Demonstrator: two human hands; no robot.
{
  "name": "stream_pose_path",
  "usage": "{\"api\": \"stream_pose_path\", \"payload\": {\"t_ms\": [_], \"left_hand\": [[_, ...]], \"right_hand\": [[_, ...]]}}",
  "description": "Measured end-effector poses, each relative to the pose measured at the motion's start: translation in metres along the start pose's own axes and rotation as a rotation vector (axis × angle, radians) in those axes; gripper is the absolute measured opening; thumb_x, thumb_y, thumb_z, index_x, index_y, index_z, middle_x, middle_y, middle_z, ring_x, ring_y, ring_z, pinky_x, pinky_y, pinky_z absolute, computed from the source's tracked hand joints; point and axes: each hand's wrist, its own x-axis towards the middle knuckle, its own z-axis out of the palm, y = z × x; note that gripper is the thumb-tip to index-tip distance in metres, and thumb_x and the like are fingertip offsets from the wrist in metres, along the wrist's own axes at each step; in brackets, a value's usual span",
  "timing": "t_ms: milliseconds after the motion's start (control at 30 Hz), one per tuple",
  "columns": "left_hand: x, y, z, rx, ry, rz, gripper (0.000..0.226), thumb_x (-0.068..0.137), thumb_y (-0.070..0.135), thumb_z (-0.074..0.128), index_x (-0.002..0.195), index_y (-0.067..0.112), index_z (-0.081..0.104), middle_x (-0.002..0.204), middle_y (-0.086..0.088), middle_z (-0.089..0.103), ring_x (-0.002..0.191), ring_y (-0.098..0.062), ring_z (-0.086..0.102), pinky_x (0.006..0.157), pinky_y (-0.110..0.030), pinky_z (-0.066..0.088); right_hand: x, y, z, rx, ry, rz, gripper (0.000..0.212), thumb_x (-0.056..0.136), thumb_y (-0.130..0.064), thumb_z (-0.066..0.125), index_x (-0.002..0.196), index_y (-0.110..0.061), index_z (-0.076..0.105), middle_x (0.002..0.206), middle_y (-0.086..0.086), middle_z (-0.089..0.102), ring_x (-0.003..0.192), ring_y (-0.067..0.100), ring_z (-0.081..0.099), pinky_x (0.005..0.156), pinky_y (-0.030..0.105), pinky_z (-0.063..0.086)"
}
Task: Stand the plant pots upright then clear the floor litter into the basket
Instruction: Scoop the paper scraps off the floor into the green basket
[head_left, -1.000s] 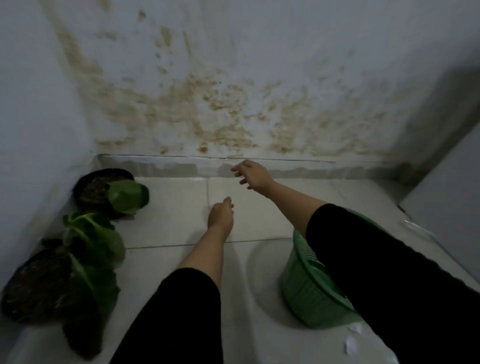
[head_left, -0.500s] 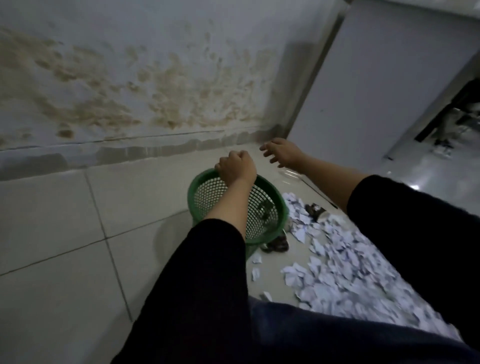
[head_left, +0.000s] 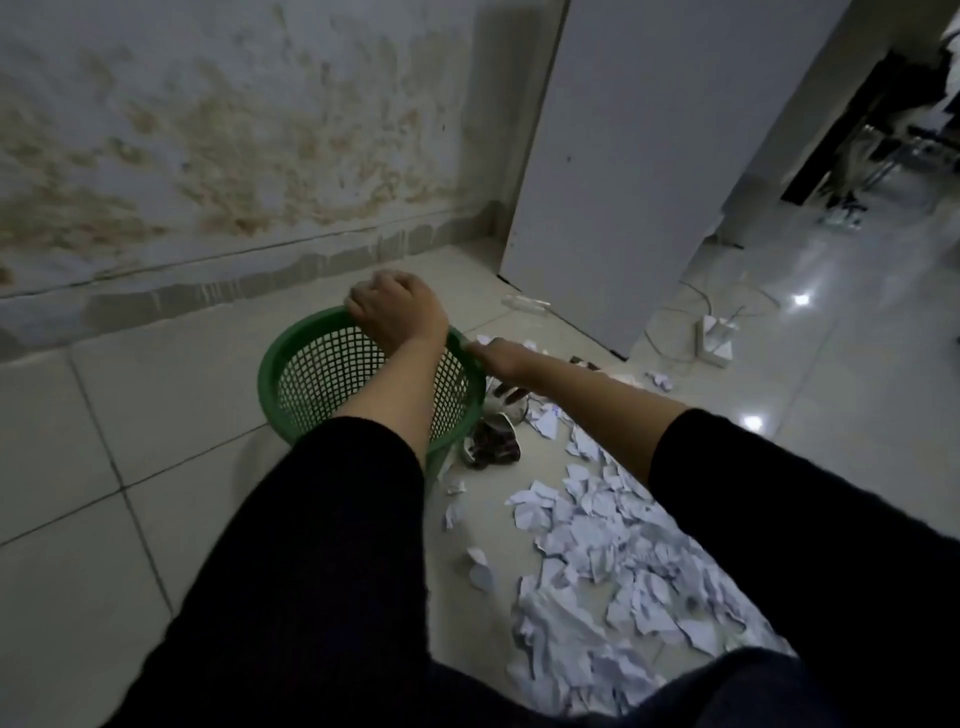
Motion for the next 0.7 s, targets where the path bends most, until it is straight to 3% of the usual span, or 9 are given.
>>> {"api": "stream_pose_path", "payload": {"t_ms": [67,167,233,300,400,500,600,700], "left_hand": [[0.005,-0.002,-0.008,0.171,0.031,-0.049,0.040,0.095,0.036,0.039,0.123,0.009,0.052,0.138,-0.015,0.040,0.133,-0.032,0.028,0.112,-0.044,0.023],[0.007,-0.020,-0.018,0.401,-0.085,-0.319,0.064,0.093,0.044,0.039,0.146,0.011,0.026,0.156,-0.020,0.013,0.144,-0.038,0.006,0.118,-0.054,0.001],[0.002,-0.034,-0.027,0.428,-0.149,-0.484,0.072,0.093,0.043,0.035,0.151,0.008,0.011,0.157,-0.021,0.004,0.145,-0.038,0.002,0.118,-0.053,0.002],[-0.001,-0.043,-0.038,0.418,-0.113,-0.544,0.073,0.091,0.039,0.037,0.150,0.006,0.011,0.156,-0.021,0.007,0.144,-0.036,0.007,0.119,-0.049,0.007],[-0.001,-0.043,-0.059,0.495,-0.007,-0.481,0.067,0.091,0.042,0.042,0.145,0.006,0.027,0.151,-0.020,0.022,0.139,-0.036,0.020,0.114,-0.048,0.019],[-0.007,-0.045,-0.065,0.427,0.005,-0.365,0.051,0.094,0.036,0.038,0.135,0.005,0.039,0.144,-0.021,0.034,0.132,-0.036,0.029,0.107,-0.047,0.029],[-0.024,-0.044,-0.056,0.306,0.009,-0.228,0.039,0.097,0.029,0.038,0.126,0.006,0.050,0.133,-0.019,0.048,0.126,-0.035,0.035,0.096,-0.040,0.037],[-0.039,-0.029,-0.034,0.085,-0.015,-0.114,0.027,0.095,0.023,0.043,0.113,0.010,0.059,0.119,-0.012,0.057,0.119,-0.031,0.044,0.093,-0.036,0.040]], "right_hand": [[0.000,0.012,0.011,0.080,-0.068,-0.027,0.060,0.099,-0.059,0.034,0.115,-0.005,0.055,0.110,0.017,0.061,0.097,0.035,0.065,0.073,0.040,0.059],[-0.006,0.018,0.016,0.304,-0.146,-0.073,0.047,0.101,-0.048,0.040,0.119,-0.004,0.048,0.098,0.014,0.061,0.076,0.026,0.069,0.061,0.033,0.060],[-0.010,0.017,0.017,0.429,-0.172,-0.109,0.035,0.104,-0.035,0.041,0.118,-0.003,0.046,0.085,0.011,0.061,0.062,0.019,0.067,0.059,0.030,0.060],[-0.013,0.014,0.019,0.469,-0.204,-0.125,0.035,0.104,-0.028,0.042,0.121,0.003,0.047,0.086,0.013,0.063,0.066,0.023,0.068,0.065,0.035,0.062],[-0.020,0.009,0.027,0.446,-0.292,-0.158,0.033,0.103,-0.021,0.043,0.125,0.004,0.045,0.097,0.020,0.065,0.071,0.029,0.069,0.068,0.040,0.062],[-0.032,0.004,0.037,0.414,-0.385,-0.191,0.035,0.101,-0.018,0.049,0.126,0.005,0.046,0.102,0.025,0.066,0.071,0.028,0.068,0.069,0.037,0.062],[-0.039,0.003,0.041,0.415,-0.504,-0.203,0.051,0.101,-0.036,0.049,0.130,0.006,0.045,0.114,0.028,0.063,0.072,0.028,0.069,0.069,0.036,0.062],[-0.038,0.014,0.029,0.294,-0.507,-0.202,0.061,0.102,-0.054,0.031,0.132,-0.005,0.050,0.118,0.019,0.062,0.081,0.028,0.069,0.076,0.038,0.058]]}}
